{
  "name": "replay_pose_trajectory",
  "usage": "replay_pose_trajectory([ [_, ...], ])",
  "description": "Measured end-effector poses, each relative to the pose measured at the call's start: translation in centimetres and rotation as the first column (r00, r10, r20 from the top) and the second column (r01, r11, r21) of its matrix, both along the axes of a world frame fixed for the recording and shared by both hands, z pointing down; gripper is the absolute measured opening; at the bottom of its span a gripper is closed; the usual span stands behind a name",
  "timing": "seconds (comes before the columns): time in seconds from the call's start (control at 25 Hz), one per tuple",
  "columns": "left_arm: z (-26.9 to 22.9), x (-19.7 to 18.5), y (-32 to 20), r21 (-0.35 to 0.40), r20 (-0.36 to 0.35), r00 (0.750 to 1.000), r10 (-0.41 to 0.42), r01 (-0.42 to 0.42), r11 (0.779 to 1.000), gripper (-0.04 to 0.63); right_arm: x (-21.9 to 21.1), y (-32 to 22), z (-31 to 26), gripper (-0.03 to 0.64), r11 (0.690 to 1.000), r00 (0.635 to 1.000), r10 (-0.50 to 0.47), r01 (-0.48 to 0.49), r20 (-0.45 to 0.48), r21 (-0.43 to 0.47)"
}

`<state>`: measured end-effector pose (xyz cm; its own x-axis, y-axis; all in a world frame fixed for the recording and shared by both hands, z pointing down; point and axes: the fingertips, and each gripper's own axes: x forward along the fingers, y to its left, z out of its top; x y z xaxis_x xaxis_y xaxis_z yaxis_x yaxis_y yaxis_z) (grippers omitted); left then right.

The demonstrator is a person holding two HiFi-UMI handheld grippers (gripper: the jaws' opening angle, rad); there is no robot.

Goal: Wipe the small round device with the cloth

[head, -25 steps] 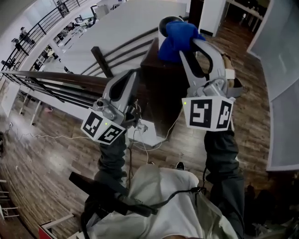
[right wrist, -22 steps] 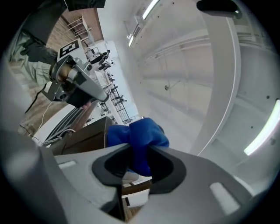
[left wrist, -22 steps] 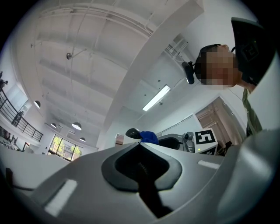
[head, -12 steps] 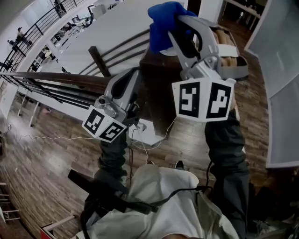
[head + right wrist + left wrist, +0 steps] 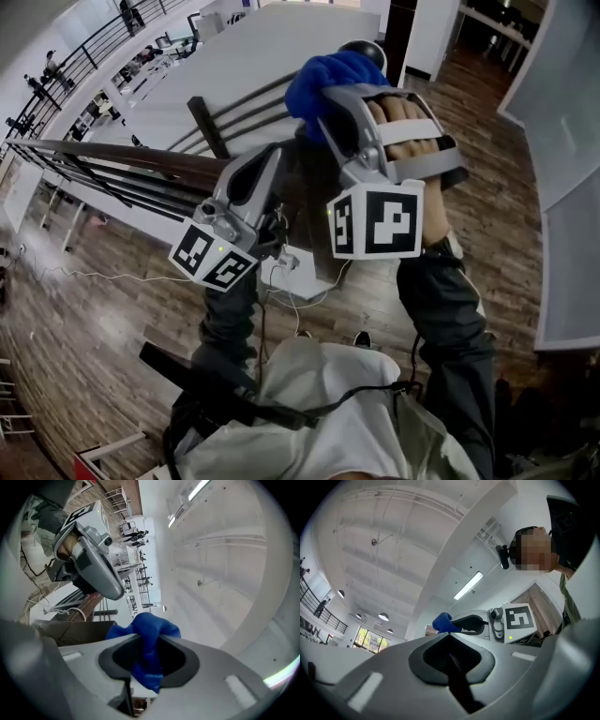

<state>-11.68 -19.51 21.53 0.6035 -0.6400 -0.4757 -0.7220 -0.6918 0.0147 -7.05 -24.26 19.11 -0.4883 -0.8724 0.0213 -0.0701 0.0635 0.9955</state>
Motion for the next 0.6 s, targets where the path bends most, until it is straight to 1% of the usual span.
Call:
replay_pose_trajectory([
  [0.04,0.1,0.0,0.0,0.001,0.000,1.000,0.000,0.000,1.000,-0.012,-0.1,0.2,-0.9,0.112,0.999,1.000,-0.009,0.009,0.009,0.046],
  [0.12,0.3,0.1,0.0,0.000,0.000,1.000,0.002,-0.002,1.000,-0.012,-0.5,1.0,-3.4,0.112,0.987,0.998,-0.037,0.030,0.043,0.160],
  [0.16,0.3,0.1,0.1,-0.002,-0.001,1.000,0.004,-0.004,1.000,-0.012,-0.7,1.2,-4.3,0.112,0.982,0.997,-0.048,0.036,0.059,0.187],
  [0.2,0.4,0.1,0.1,-0.004,-0.003,1.000,0.005,-0.005,1.000,-0.012,-0.8,1.1,-4.9,0.112,0.983,0.996,-0.050,0.037,0.070,0.179],
  [0.24,0.5,0.1,0.1,-0.006,-0.005,1.000,0.006,-0.006,1.000,-0.012,-0.9,0.6,-4.9,0.112,0.988,0.997,-0.042,0.031,0.072,0.148],
  [0.28,0.5,0.1,0.0,-0.007,-0.007,1.000,0.006,-0.006,1.000,-0.012,-1.1,-0.1,-4.6,0.112,0.993,0.998,-0.026,0.019,0.059,0.117],
  [0.36,0.6,0.1,0.1,-0.009,-0.005,1.000,0.007,-0.007,1.000,-0.012,-1.3,-1.2,-3.4,0.112,0.997,1.000,-0.005,0.003,0.024,0.083],
  [0.52,0.4,0.0,0.2,-0.009,0.002,1.000,0.002,-0.002,1.000,-0.012,-1.9,-1.3,0.4,0.112,0.999,1.000,-0.005,0.004,-0.031,-0.032],
  [0.6,0.5,-0.2,0.0,-0.009,0.002,1.000,-0.006,0.006,1.000,-0.012,-2.0,-1.2,1.3,0.112,0.999,0.998,-0.008,0.005,-0.063,-0.045],
])
